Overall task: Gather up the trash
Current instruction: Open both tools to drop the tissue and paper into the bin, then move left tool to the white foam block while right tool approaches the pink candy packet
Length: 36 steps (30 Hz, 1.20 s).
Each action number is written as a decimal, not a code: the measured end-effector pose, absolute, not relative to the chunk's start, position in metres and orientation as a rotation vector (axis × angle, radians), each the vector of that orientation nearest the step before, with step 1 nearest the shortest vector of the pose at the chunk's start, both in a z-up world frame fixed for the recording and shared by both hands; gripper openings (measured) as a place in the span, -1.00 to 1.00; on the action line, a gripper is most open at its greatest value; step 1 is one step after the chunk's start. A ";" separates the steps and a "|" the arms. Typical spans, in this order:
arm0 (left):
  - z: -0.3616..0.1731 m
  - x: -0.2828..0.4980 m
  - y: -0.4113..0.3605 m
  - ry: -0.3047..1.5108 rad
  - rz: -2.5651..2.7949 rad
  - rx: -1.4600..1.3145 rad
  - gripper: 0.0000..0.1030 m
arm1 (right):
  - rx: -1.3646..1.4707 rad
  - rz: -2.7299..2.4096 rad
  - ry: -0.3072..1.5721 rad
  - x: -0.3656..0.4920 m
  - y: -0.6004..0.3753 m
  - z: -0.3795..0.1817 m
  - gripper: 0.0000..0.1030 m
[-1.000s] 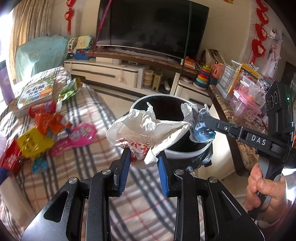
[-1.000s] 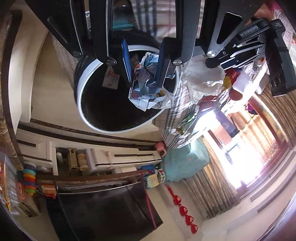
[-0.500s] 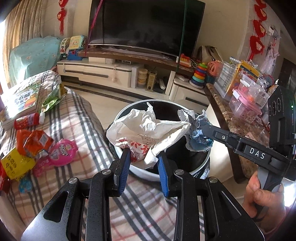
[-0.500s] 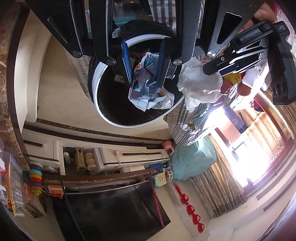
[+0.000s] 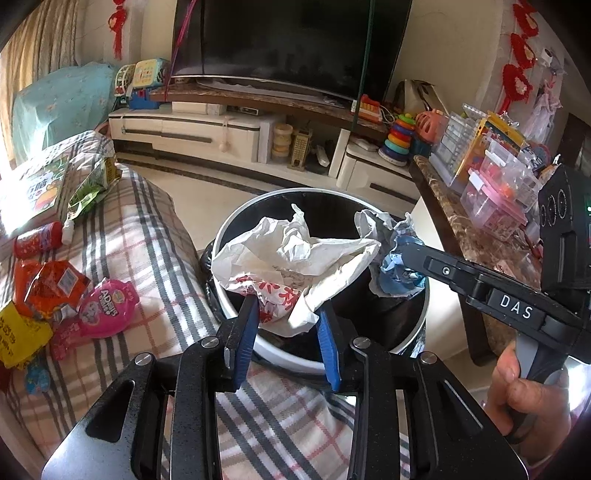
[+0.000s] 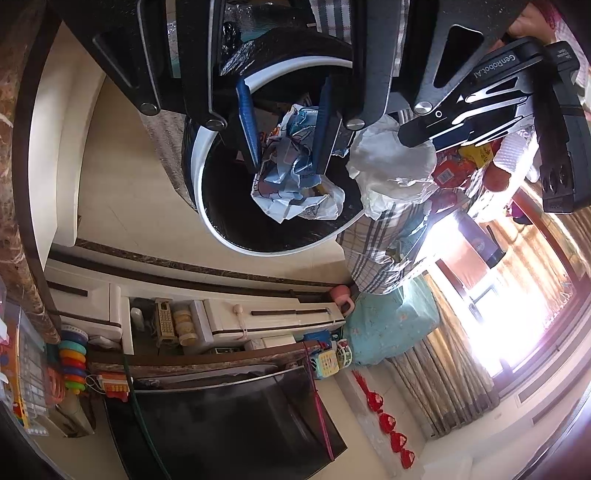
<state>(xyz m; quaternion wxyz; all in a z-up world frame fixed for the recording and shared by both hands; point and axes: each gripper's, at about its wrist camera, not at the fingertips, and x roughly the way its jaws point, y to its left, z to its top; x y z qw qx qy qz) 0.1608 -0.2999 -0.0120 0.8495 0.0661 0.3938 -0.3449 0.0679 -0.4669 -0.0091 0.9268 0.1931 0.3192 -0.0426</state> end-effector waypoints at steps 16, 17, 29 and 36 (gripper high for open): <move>-0.021 0.144 -0.250 0.839 -0.662 0.092 0.34 | 0.413 -0.064 0.602 0.055 -0.449 -0.004 0.58; -0.022 0.142 -0.244 0.842 -0.653 0.085 0.34 | 0.415 -0.055 0.597 0.054 -0.444 -0.004 0.64; -0.029 0.124 -0.156 0.856 -0.524 -0.025 0.34 | 0.376 0.054 0.638 0.059 -0.375 -0.017 0.76; -0.034 0.113 -0.110 0.856 -0.451 -0.075 0.34 | 0.312 0.127 0.681 0.069 -0.333 -0.027 0.76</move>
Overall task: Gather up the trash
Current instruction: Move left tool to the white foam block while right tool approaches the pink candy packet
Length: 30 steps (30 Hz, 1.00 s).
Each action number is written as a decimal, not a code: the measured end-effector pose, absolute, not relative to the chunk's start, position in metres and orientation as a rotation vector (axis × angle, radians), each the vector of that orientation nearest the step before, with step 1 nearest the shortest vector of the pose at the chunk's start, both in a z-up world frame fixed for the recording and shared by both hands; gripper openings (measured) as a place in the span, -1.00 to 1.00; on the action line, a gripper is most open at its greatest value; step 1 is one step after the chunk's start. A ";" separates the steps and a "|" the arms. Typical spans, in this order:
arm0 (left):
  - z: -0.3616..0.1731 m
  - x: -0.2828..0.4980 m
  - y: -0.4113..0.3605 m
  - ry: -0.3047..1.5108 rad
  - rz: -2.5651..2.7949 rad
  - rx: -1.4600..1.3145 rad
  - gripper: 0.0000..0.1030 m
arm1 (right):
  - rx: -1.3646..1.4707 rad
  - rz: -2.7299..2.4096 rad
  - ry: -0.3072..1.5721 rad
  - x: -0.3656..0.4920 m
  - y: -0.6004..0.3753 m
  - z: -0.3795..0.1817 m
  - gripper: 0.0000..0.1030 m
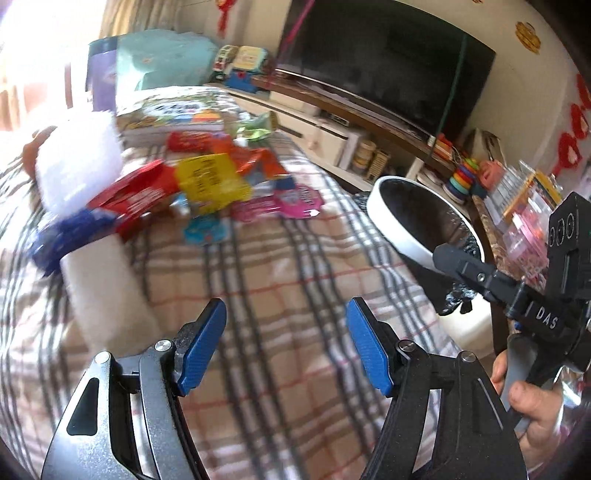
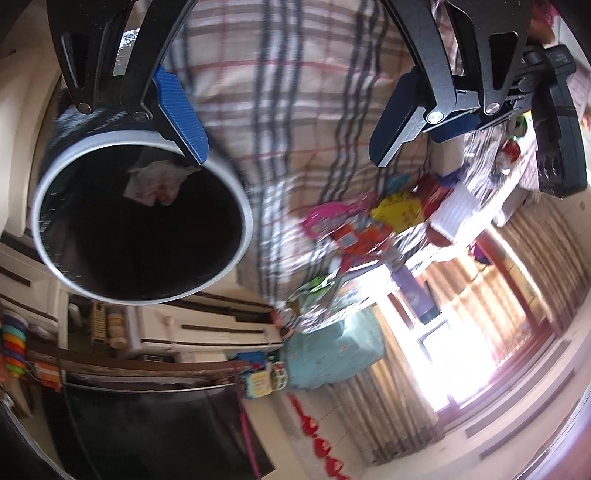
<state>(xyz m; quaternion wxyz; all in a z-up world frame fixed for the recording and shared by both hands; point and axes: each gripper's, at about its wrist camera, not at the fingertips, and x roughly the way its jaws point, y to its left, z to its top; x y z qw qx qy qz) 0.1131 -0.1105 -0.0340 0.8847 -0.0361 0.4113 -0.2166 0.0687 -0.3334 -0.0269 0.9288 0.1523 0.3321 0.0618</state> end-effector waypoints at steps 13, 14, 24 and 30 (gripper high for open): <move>-0.033 0.100 -0.062 0.824 -0.348 -0.119 0.35 | 0.259 0.190 0.722 0.083 -0.292 -0.041 0.76; -0.034 0.099 -0.059 0.823 -0.340 -0.125 0.35 | 0.256 0.193 0.725 0.084 -0.289 -0.042 0.76; -0.043 0.106 -0.037 0.840 -0.233 -0.131 0.38 | 0.240 0.223 0.747 0.098 -0.271 -0.047 0.76; -0.059 0.118 -0.036 0.904 -0.202 -0.131 0.43 | 0.223 0.230 0.763 0.110 -0.266 -0.050 0.75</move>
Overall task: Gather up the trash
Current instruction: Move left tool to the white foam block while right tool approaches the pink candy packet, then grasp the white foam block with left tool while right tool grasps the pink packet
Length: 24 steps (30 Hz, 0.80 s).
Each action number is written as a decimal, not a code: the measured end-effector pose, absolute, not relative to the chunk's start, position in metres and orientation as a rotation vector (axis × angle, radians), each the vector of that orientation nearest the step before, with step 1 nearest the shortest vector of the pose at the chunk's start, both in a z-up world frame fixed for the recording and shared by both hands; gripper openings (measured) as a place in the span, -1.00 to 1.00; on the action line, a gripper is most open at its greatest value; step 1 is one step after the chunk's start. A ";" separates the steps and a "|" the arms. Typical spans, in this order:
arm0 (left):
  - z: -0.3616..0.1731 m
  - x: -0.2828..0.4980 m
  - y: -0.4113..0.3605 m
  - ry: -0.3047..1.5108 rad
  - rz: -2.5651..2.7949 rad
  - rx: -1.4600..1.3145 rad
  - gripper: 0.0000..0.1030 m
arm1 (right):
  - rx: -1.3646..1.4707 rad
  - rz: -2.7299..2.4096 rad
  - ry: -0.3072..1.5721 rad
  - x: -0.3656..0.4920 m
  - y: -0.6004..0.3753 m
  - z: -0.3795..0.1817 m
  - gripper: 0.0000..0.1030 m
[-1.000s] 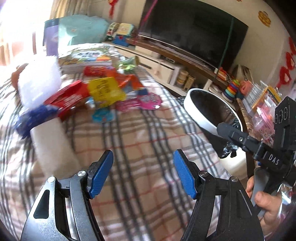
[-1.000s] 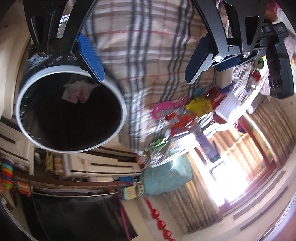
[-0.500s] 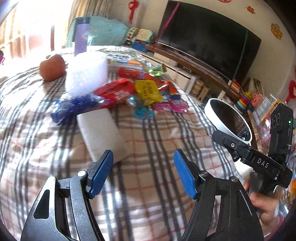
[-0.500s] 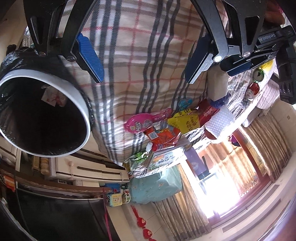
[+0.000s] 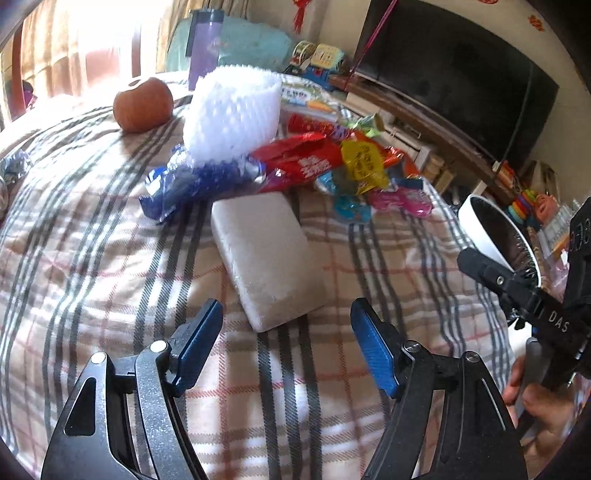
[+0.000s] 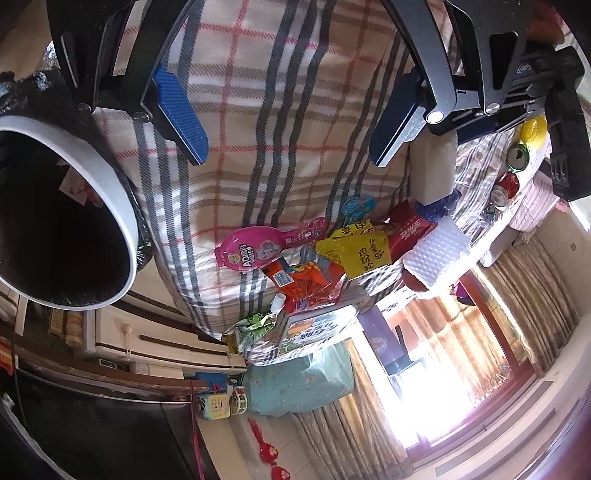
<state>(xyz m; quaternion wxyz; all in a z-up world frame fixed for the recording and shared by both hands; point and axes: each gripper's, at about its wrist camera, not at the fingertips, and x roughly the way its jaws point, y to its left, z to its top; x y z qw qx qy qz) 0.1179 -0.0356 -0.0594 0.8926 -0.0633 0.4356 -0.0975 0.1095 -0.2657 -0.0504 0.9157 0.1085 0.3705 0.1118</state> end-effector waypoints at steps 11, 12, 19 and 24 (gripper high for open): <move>-0.065 0.138 -0.049 0.907 -0.184 -0.080 0.24 | 0.204 0.211 0.797 0.148 -0.273 -0.054 0.75; -0.065 0.140 -0.049 0.906 -0.183 -0.077 0.18 | 0.197 0.211 0.802 0.152 -0.273 -0.054 0.75; -0.067 0.148 -0.046 0.900 -0.198 -0.073 0.04 | 0.088 0.230 0.869 0.195 -0.260 -0.064 0.72; -0.068 0.149 -0.045 0.893 -0.205 -0.069 0.03 | 0.034 0.223 0.879 0.208 -0.253 -0.069 0.48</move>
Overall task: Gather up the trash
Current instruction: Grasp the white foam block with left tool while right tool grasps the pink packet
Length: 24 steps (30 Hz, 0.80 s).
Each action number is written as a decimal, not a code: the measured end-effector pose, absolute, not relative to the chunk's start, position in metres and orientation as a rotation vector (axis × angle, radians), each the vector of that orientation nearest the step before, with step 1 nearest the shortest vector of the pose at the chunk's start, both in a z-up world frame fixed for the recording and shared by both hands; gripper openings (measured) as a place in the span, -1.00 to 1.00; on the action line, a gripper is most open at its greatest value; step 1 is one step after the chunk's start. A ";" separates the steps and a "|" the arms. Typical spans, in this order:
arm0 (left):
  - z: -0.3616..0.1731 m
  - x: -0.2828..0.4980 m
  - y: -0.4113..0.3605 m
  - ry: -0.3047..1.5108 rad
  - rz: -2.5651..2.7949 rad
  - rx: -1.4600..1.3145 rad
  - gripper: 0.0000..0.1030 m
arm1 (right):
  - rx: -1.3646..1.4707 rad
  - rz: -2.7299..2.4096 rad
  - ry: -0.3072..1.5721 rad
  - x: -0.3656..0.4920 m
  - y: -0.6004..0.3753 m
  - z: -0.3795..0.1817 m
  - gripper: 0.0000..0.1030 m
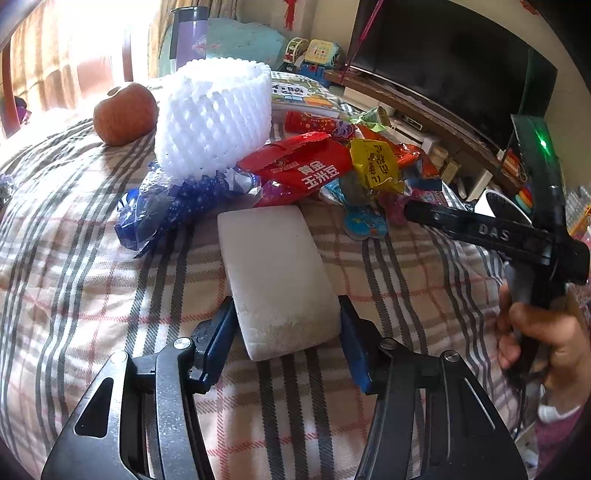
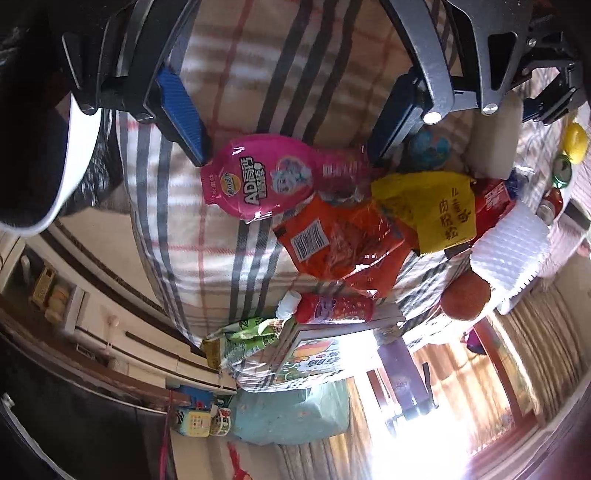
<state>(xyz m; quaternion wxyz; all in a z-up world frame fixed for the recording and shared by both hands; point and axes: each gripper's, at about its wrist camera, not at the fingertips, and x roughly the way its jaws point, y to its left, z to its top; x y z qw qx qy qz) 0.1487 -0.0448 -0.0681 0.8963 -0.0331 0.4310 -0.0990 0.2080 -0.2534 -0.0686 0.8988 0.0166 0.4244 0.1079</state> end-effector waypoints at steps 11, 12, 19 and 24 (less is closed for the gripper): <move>-0.066 0.145 -0.043 0.888 -0.215 -0.084 0.01 | 0.042 0.218 0.840 0.181 -0.258 -0.061 0.02; -0.065 0.144 -0.043 0.888 -0.223 -0.088 0.00 | 0.049 0.220 0.836 0.176 -0.260 -0.059 0.02; -0.055 0.134 -0.056 0.867 -0.279 -0.084 -0.01 | 0.094 0.223 0.808 0.143 -0.271 -0.047 -0.16; -0.053 0.126 -0.069 0.857 -0.326 -0.068 -0.01 | 0.128 0.220 0.831 0.127 -0.281 -0.049 -0.97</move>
